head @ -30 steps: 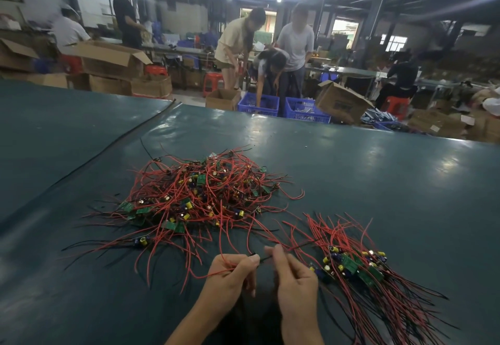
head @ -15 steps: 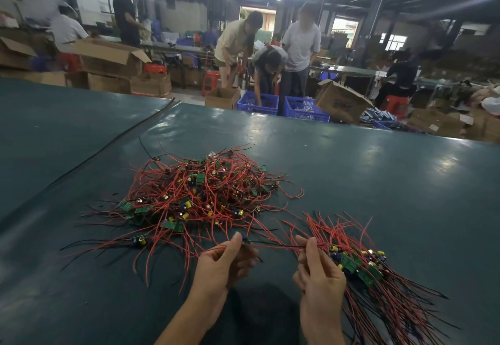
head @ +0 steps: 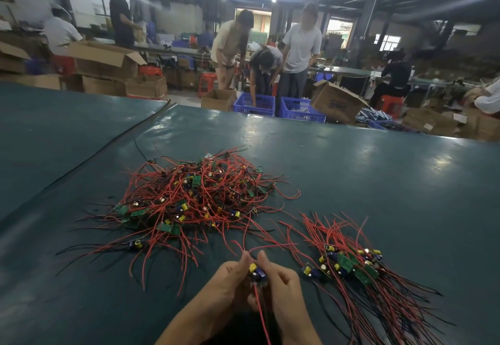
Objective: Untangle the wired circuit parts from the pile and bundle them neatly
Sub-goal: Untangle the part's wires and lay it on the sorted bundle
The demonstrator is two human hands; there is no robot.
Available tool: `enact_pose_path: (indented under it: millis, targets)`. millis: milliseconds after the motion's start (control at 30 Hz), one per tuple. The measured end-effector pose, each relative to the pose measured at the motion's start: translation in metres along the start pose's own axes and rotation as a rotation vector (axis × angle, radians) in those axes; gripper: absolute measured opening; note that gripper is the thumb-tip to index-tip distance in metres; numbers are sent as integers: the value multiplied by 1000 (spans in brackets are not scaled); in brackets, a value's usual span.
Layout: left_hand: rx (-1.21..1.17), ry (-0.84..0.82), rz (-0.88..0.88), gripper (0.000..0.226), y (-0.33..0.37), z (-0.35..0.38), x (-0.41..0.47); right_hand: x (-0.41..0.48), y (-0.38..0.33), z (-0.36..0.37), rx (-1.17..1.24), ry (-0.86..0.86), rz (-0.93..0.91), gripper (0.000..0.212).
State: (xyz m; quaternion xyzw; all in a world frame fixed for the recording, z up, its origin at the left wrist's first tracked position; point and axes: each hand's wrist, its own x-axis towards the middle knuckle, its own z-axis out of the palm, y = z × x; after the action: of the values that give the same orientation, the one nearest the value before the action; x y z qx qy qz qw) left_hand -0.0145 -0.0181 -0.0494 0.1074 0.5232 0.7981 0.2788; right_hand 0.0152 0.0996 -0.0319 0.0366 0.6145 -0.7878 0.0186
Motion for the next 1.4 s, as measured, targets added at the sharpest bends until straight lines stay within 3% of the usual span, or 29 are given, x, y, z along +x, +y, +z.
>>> enact_pose_path:
  millis: [133, 233, 333, 467, 567, 667, 733, 933, 1133, 1233, 1400]
  targets:
    - [35, 58, -106, 81, -1, -6, 4, 1, 1, 0, 35, -8, 35, 36]
    - [14, 108, -135, 61, 0, -4, 6, 0, 3, 1, 90, 2, 64, 30]
    - [11, 182, -154, 68, 2, -8, 11, -1, 2, 3, 156, 26, 91, 24]
    - [-188, 134, -207, 48, 1, -7, 11, 2, 2, 0, 276, 179, 99, 17]
    - [50, 183, -48, 17, -10, -1, 10, 2, 0, 1, 318, 309, 3, 12]
    - [302, 179, 196, 16, -16, 6, 8, 1, -1, -1, 276, 404, -60, 11]
    - [303, 152, 264, 11, -14, 12, 4, -1, -2, 0, 253, 397, -73, 13]
    - [264, 284, 303, 47, -20, 9, 13, 0, 3, 9, 253, 424, -83, 14]
    - [267, 297, 413, 39, -22, 9, 13, 1, 7, 10, 242, 408, -62, 23]
    - [283, 320, 463, 29, -20, 9, 11, 2, 9, 12, 179, 428, -62, 17]
    - [294, 354, 475, 37, -18, 9, 11, 4, 10, 10, 211, 440, -44, 15]
